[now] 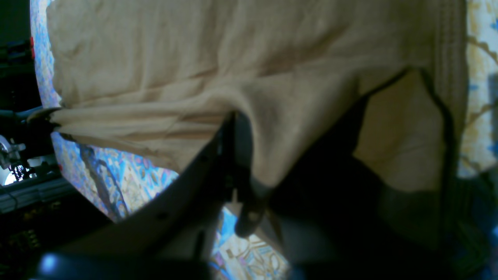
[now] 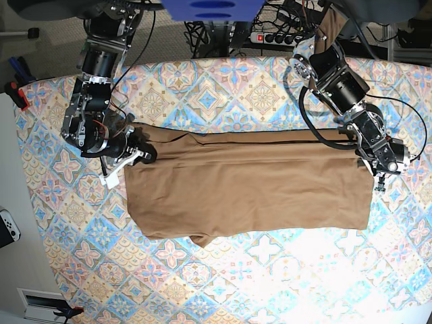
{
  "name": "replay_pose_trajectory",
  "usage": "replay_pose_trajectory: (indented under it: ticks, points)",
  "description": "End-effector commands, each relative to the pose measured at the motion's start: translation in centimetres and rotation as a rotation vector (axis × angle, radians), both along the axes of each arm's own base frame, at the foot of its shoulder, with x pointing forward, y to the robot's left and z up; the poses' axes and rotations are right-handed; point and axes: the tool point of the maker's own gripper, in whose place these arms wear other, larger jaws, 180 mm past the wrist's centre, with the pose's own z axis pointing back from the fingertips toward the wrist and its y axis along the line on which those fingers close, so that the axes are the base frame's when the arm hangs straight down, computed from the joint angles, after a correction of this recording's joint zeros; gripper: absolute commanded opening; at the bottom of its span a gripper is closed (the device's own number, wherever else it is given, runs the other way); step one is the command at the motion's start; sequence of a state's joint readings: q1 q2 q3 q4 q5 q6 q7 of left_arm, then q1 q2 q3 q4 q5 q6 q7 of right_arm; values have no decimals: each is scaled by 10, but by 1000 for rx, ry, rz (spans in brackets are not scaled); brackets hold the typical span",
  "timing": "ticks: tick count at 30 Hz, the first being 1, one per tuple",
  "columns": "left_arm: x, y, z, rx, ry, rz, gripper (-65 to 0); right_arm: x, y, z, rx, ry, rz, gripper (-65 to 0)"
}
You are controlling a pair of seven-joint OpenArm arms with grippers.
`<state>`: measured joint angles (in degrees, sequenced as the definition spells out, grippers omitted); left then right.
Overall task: Layout the t-shirt on the table in an organized manner, then fold the t-shirt properly
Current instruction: 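Lower the held edge with both grippers, laying the folded shirt flat, then regrasp the folded edge with both grippers at each end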
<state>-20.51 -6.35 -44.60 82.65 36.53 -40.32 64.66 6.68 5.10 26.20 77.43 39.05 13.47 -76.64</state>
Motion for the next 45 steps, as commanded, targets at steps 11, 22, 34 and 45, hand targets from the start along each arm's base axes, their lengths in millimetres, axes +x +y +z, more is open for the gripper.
replay_pose_trajectory:
  ticks: [11,22,34,45]
  points:
    - [7,14,49,106,-127,33,-403,13,-6,15,-4,-55,-8,-479]
    - [7,13,50,107,-132,33,-374,11,-44,18,-88,-48,-15,-478]
    - [7,13,50,107,-132,33,-374,5,-57,19,-127,-7,16,-477]
    - [7,13,50,108,-131,33,-374,31,-55,53,-146,-115,23,-182]
